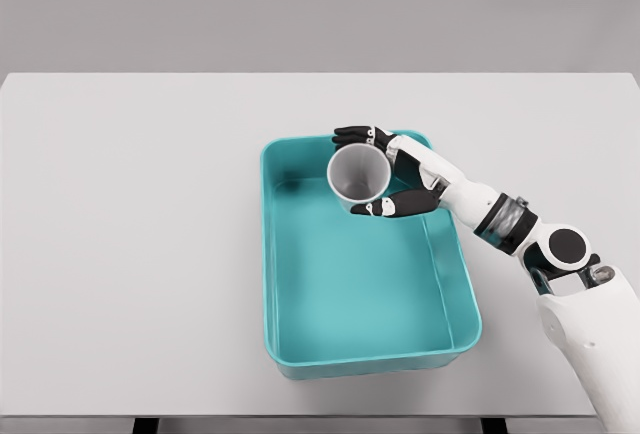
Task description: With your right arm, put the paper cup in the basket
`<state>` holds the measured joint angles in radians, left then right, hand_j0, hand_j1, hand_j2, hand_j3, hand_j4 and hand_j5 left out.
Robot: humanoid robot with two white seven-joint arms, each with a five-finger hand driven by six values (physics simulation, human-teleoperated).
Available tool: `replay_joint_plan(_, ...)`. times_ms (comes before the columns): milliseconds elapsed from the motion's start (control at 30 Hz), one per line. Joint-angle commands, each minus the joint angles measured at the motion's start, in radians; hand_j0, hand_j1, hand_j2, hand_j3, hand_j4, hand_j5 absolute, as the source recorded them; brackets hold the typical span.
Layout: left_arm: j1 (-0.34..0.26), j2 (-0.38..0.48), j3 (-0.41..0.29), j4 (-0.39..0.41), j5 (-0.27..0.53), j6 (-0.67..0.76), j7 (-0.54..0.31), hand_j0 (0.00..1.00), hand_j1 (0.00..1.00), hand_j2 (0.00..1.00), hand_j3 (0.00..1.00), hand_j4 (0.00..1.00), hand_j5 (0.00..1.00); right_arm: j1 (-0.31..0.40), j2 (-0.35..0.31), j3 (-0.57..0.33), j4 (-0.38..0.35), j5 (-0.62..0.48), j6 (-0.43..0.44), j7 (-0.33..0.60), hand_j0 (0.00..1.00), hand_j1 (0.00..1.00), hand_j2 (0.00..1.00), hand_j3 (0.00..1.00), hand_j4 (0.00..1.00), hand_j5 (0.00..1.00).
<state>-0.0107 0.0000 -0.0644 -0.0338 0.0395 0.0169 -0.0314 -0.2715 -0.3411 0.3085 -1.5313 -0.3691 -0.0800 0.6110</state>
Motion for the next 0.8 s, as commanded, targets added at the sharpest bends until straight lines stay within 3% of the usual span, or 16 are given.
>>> replay_joint_plan(0,0.0,0.0,0.0,0.0,0.0,0.0,-0.001,1.0,1.0,1.0,1.0,1.0,1.0,0.0,-0.001,0.0,-0.001,-0.007,0.0,0.0,0.93,0.93,0.93,0.93,0.93,0.93)
replay_joint_plan(167,0.0,0.0,0.0,0.0,0.0,0.0,0.001,1.0,1.0,1.0,1.0,1.0,1.0,0.0,-0.003,0.0,-0.001,-0.007,0.0,0.0,0.98,0.98,0.98,0.98,0.98,0.98)
replay_joint_plan(767,0.0,0.0,0.0,0.0,0.0,0.0,0.001,1.0,1.0,1.0,1.0,1.0,1.0,0.029,-0.041,-0.054,-0.055,-0.019,0.003,0.0,0.98,0.98,0.98,0.98,0.98,0.98)
